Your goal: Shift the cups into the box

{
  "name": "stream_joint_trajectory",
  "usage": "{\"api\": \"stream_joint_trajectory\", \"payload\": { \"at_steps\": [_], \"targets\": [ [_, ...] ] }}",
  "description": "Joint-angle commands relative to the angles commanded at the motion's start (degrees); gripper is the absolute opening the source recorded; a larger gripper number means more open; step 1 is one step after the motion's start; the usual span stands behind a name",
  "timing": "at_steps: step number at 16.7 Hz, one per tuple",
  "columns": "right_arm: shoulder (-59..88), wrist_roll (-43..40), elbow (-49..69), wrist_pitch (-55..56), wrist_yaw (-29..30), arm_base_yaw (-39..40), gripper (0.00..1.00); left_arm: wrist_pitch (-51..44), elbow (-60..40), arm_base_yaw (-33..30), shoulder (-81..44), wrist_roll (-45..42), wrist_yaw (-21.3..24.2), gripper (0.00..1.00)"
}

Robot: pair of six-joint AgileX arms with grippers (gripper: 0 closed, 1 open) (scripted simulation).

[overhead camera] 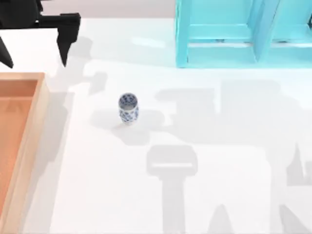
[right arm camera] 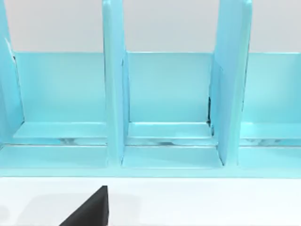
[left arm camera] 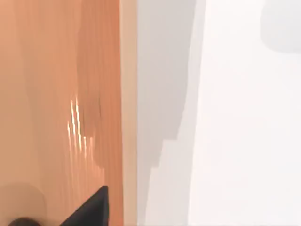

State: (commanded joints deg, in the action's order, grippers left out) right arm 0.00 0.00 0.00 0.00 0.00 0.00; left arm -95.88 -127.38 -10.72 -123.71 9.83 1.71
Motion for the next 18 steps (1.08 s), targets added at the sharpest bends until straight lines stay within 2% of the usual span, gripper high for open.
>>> {"api": "stream_joint_trajectory", "payload": {
  "at_steps": [4,7,14,18],
  "targets": [
    [0.0,0.0,0.0,0.0,0.0,0.0,1.0,0.0,-15.3,-12.6,-13.7,11.8,-0.8,1.0],
    [0.0,0.0,0.0,0.0,0.0,0.0,1.0,0.2,-21.5,-18.4,-19.6,17.4,-1.2,1.0],
    [0.0,0.0,0.0,0.0,0.0,0.0,1.0,0.4,-22.4,-19.4,-20.8,18.5,-1.2,1.0],
    [0.0,0.0,0.0,0.0,0.0,0.0,1.0,6.5,-15.9,-19.4,-19.6,18.4,-1.3,1.0]
  ]
}}
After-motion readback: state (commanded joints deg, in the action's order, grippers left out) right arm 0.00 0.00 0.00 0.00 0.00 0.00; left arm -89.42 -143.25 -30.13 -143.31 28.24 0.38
